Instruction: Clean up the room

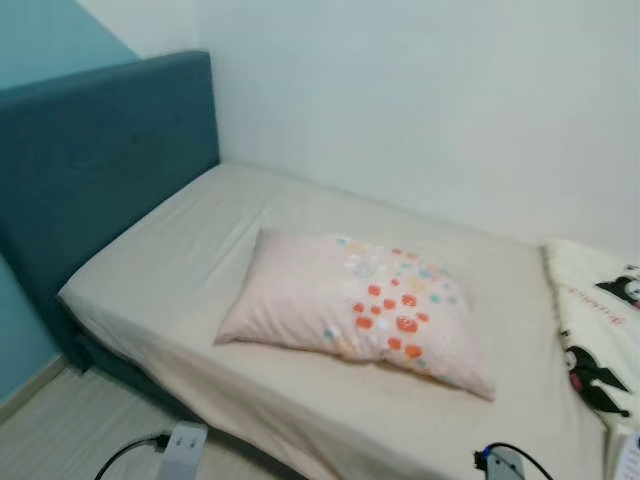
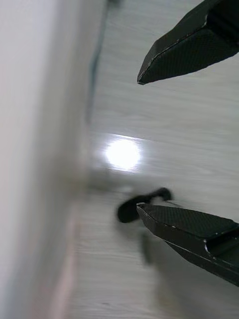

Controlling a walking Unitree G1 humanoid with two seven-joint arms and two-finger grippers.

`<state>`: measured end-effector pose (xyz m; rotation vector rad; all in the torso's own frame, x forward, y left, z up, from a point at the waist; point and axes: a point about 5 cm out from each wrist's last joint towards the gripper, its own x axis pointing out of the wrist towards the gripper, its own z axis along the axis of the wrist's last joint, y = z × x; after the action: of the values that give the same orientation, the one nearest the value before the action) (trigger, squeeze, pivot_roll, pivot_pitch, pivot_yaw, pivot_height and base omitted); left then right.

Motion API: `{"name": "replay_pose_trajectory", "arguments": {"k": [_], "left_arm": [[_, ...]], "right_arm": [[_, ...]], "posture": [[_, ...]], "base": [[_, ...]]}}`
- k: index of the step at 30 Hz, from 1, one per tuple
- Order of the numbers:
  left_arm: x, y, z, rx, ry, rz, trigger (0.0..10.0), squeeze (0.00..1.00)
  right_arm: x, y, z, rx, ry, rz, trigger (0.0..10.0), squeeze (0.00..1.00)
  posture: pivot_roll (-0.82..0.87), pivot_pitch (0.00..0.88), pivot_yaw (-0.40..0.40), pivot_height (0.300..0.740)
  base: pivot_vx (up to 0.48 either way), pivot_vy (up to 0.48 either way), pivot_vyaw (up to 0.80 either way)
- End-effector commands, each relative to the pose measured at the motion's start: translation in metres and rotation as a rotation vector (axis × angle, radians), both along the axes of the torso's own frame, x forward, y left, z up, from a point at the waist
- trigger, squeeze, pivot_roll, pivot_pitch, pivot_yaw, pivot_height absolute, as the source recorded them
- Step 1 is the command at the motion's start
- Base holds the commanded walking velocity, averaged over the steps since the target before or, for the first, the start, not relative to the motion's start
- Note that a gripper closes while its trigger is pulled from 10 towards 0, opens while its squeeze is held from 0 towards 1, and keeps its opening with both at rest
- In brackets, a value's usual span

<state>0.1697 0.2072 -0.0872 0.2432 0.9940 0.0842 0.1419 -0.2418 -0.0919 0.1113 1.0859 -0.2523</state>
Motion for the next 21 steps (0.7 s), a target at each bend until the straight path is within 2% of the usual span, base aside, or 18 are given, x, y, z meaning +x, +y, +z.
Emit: {"name": "replay_pose_trajectory", "arguments": {"k": [1, 7, 17, 19, 21], "left_arm": [[0.0008, 0.0045, 0.001, 0.035, 0.009, -0.007, 10.0, 0.0], [0.0007, 0.0058, 0.0012, 0.039, 0.01, -0.002, 10.0, 0.0], [0.0001, 0.0042, 0.0005, 0.038, 0.018, -0.008, 10.0, 0.0], [-0.0003, 0.0041, 0.0002, 0.034, 0.021, -0.003, 10.0, 0.0], [-0.0004, 0.0034, 0.0001, 0.024, 0.02, -0.014, 10.0, 0.0]], "right_arm": [[0.0037, -0.001, 0.0017, -0.017, -0.004, 0.053, 10.0, 0.0], [0.0024, 0.0013, 0.001, -0.013, 0.0, 0.118, 10.0, 0.0], [-0.0043, 0.0073, -0.0031, 0.015, 0.027, 0.114, 10.0, 0.0], [-0.0051, 0.0075, -0.0034, 0.015, 0.033, 0.115, 10.0, 0.0], [-0.0061, 0.0039, -0.003, 0.018, 0.027, 0.052, 10.0, 0.0]], "posture": [[0.05, 0.0, -0.051, 0.726], [0.05, 0.0, -0.053, 0.726], [0.04, 0.0, -0.047, 0.726], [0.04, 0.0, -0.047, 0.726], [0.04, 0.0, -0.044, 0.726]], "base": [[0.281, 0.0, 0.0], [0.287, 0.0, 0.64], [0.272, 0.0, 0.0], [0.0, 0.0, -0.79], [0.0, 0.0, -0.78]]}}
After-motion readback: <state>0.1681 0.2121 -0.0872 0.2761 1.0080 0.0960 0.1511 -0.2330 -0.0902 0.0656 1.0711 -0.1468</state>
